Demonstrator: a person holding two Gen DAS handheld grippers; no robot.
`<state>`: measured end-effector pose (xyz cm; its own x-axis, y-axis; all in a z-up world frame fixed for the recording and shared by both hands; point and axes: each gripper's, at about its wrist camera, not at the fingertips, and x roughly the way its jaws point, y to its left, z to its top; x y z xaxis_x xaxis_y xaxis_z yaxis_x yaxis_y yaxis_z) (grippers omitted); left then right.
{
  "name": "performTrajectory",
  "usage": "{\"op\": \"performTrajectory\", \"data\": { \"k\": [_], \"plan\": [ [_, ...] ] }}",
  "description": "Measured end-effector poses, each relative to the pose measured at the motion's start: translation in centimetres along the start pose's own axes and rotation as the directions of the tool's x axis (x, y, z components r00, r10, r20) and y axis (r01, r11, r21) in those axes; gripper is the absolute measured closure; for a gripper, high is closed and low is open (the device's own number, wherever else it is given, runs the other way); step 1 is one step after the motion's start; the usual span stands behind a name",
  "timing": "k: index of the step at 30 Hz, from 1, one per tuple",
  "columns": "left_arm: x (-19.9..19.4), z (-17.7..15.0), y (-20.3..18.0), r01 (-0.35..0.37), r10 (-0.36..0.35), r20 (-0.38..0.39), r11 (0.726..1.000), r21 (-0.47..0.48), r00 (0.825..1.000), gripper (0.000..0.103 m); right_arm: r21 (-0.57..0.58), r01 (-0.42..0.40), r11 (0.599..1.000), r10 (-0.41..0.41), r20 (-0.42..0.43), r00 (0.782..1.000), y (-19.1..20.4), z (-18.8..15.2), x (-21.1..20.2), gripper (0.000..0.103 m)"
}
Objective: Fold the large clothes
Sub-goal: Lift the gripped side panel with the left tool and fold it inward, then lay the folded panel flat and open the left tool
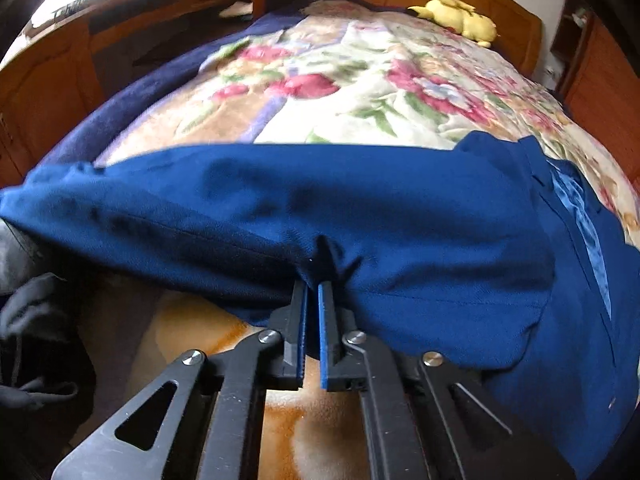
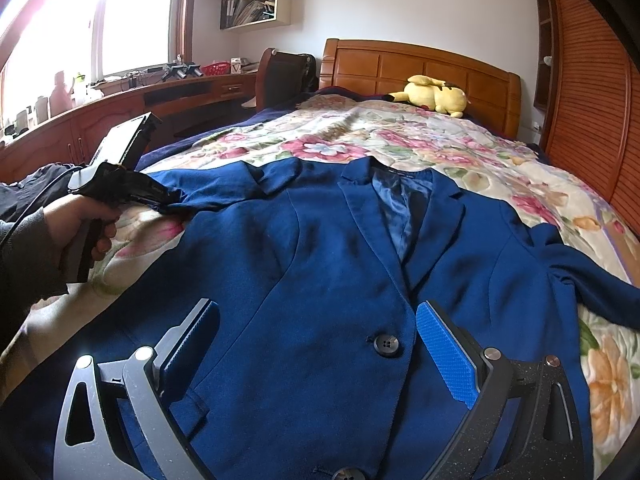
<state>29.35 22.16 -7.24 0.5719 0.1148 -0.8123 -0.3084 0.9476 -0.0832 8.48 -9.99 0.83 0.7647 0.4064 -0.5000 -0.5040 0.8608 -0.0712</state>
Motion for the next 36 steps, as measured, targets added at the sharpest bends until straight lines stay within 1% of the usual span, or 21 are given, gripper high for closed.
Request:
{"op": "performTrajectory", "data": {
  "k": [1,4,5,6,10,11,15,17,19,23,25,27,29,31,33,35,36],
  "plan": [
    [-0.4,0.0,-0.2,-0.001,0.001,0.013,1.0,0.01,1.0,0.099,0.001,0.0,1.0,0.0,0.0,1.0,0.0,0.0,0.0,0.004],
    [-2.7,0.1,-1.2,0.004,-0.008,0.094,0.999,0.049,0.995,0.099,0.002,0.0,1.0,0.0,0.001,1.0,0.0,0.0,0.0,0.004],
    [-3.8,0.1,-1.9,0.013,-0.021,0.123,0.997,0.07,0.992,0.1,0.003,0.0,1.0,0.0,0.003,1.0,0.0,0.0,0.0,0.004],
    [-4.5,0.2,-2.4,0.02,-0.031,0.136,0.996,0.083,0.99,0.1,0.002,0.0,1.0,0.0,0.005,1.0,-0.1,0.1,-0.1,0.004],
    [-8.1,0.2,-5.4,0.074,-0.101,0.181,0.986,0.147,0.978,0.1,0.004,0.013,1.0,-0.013,0.012,1.0,-0.3,0.1,-0.6,0.004],
    [-9.1,0.0,-6.6,0.095,-0.128,0.19,0.98,0.173,0.973,0.1,0.011,0.015,1.0,-0.015,0.016,1.0,-0.5,0.2,-0.8,0.004],
    [-12.4,-1.2,-10.7,0.168,-0.223,0.199,0.951,0.26,0.954,0.1,0.034,0.034,0.999,-0.035,0.035,0.999,-2.0,0.3,-2.2,0.004],
    [-13.9,-2.5,-13.2,0.2,-0.27,0.195,0.928,0.315,0.943,0.1,0.048,0.043,0.998,-0.045,0.041,0.998,-2.9,0.1,-3.0,0.004],
    [-14.7,-3.6,-14.6,0.213,-0.287,0.182,0.915,0.342,0.94,0.099,0.061,0.046,0.997,-0.049,0.046,0.998,-3.6,-0.2,-3.7,0.004],
    [-14.6,-6.0,-15.6,0.225,-0.293,0.139,0.901,0.37,0.946,0.099,0.071,0.065,0.995,-0.068,0.039,0.997,-4.4,-1.1,-3.9,0.004],
    [-14.6,-6.9,-15.3,0.222,-0.288,0.123,0.896,0.386,0.95,0.089,0.069,0.068,0.995,-0.07,0.027,0.997,-4.3,-1.4,-3.6,0.004],
    [-15.0,-7.7,-14.6,0.228,-0.293,0.122,0.895,0.383,0.948,0.075,0.065,0.067,0.996,-0.069,0.02,0.997,-3.9,-1.4,-3.4,0.004],
    [-15.7,-8.5,-13.7,0.237,-0.304,0.128,0.895,0.377,0.944,0.066,0.054,0.059,0.997,-0.06,0.021,0.998,-3.5,-1.0,-3.6,0.004],
    [-16.1,-8.8,-12.2,0.227,-0.296,0.138,0.9,0.373,0.945,0.059,0.043,0.052,0.998,-0.053,0.026,0.998,-3.2,-0.8,-3.7,0.004],
    [-16.2,-8.8,-10.9,0.212,-0.28,0.147,0.907,0.364,0.949,0.034,0.033,0.044,0.998,-0.045,0.03,0.999,-2.8,-0.6,-3.7,0.004],
    [-15.9,-8.6,-9.0,0.191,-0.256,0.152,0.919,0.344,0.955,0.028,0.022,0.035,0.999,-0.035,0.032,0.999,-2.8,-0.6,-3.6,0.004],
    [-15.7,-8.4,-8.1,0.18,-0.241,0.154,0.926,0.332,0.958,0.028,0.015,0.027,1.0,-0.028,0.032,0.999,-2.7,-0.6,-3.5,0.005]
  ]
}}
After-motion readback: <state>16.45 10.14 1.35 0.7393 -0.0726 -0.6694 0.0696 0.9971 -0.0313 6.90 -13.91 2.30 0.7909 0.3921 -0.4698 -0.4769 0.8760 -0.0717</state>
